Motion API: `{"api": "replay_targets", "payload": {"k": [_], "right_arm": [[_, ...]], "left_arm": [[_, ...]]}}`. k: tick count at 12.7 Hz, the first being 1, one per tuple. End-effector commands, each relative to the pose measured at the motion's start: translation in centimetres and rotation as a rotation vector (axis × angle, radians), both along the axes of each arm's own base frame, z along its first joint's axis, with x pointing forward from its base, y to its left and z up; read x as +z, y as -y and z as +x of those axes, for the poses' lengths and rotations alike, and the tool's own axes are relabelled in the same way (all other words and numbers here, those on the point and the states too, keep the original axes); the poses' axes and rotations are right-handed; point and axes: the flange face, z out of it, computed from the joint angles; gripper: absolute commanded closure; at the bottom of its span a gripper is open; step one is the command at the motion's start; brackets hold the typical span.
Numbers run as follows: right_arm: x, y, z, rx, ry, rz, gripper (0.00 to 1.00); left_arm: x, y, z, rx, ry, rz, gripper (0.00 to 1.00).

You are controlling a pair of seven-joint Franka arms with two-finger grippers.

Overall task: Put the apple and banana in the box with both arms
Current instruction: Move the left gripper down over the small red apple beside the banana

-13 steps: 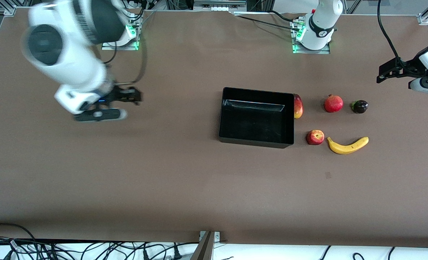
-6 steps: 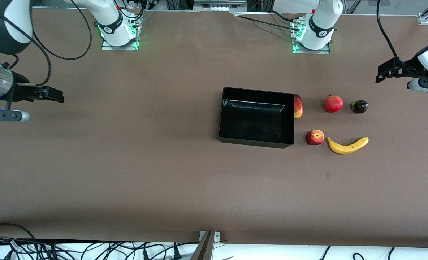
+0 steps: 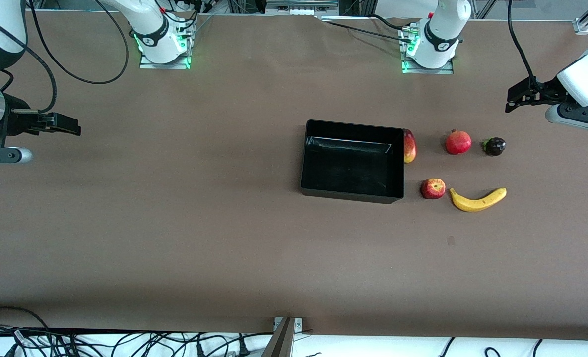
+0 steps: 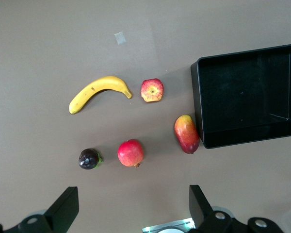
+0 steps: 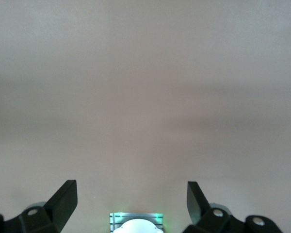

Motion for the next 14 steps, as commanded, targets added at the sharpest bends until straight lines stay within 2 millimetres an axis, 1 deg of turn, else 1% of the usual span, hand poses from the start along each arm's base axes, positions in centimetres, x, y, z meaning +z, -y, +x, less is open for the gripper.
{"api": "replay_targets", "payload": {"k": [1, 2, 3, 4, 5, 7, 8, 9, 10, 11, 12, 13, 14], "right_arm": [[0.4, 0.4, -1.5, 0.013, 0.07, 0.022, 0.0], [0.1, 1.5, -2.4, 0.0, 0.11, 0.036, 0.0], [-0.2, 1.6, -3.5, 0.006, 0.152, 0.037, 0.0], [-0.3, 2.6, -4.3, -0.009, 0.17, 0.032, 0.0], [-0.3, 2.0, -4.6, 0.002, 0.166, 0.029, 0.0], [0.2, 2.1, -4.7, 0.005, 0.175, 0.029, 0.0], [0.7, 2.2, -4.8, 0.005, 0.174, 0.029, 0.0], [2.5, 2.1, -4.7, 0.005, 0.197, 0.028, 0.0], [4.4, 3.2, -4.4, -0.009, 0.231, 0.025, 0.0], [4.4, 4.5, -4.5, -0.037, 0.209, 0.03, 0.0], [4.3, 4.9, -4.9, -0.044, 0.186, 0.033, 0.0], [4.1, 4.9, -5.1, -0.05, 0.162, 0.033, 0.0], [4.1, 4.7, -5.2, -0.046, 0.152, 0.034, 0.0]], "left_arm": [[1.3, 1.9, -0.7, -0.029, 0.017, 0.003, 0.0], [1.3, 2.2, -0.7, -0.039, 0.019, 0.04, 0.0], [1.3, 2.4, -0.7, -0.048, 0.021, 0.066, 0.0], [1.1, 2.1, -0.6, -0.044, 0.016, 0.066, 0.0], [0.9, 1.9, -0.6, -0.041, 0.009, 0.067, 0.0], [-1.3, 1.9, -0.2, -0.044, -0.004, 0.067, 0.0], [-1.8, 1.8, 0.1, -0.046, 0.001, 0.065, 0.0], [-2.2, 1.3, 0.4, -0.034, 0.003, 0.056, 0.0], [-2.6, 0.8, 0.7, -0.023, 0.003, 0.048, 0.0], [-3.3, 0.9, 0.8, -0.017, 0.002, 0.034, 0.0], [-4.5, 0.9, 1.0, 0.001, 0.011, -0.011, 0.0], [-5.9, -0.7, 1.3, 0.045, 0.018, -0.054, 0.0], [-7.2, -0.8, 1.4, 0.053, 0.022, -0.066, 0.0]]}}
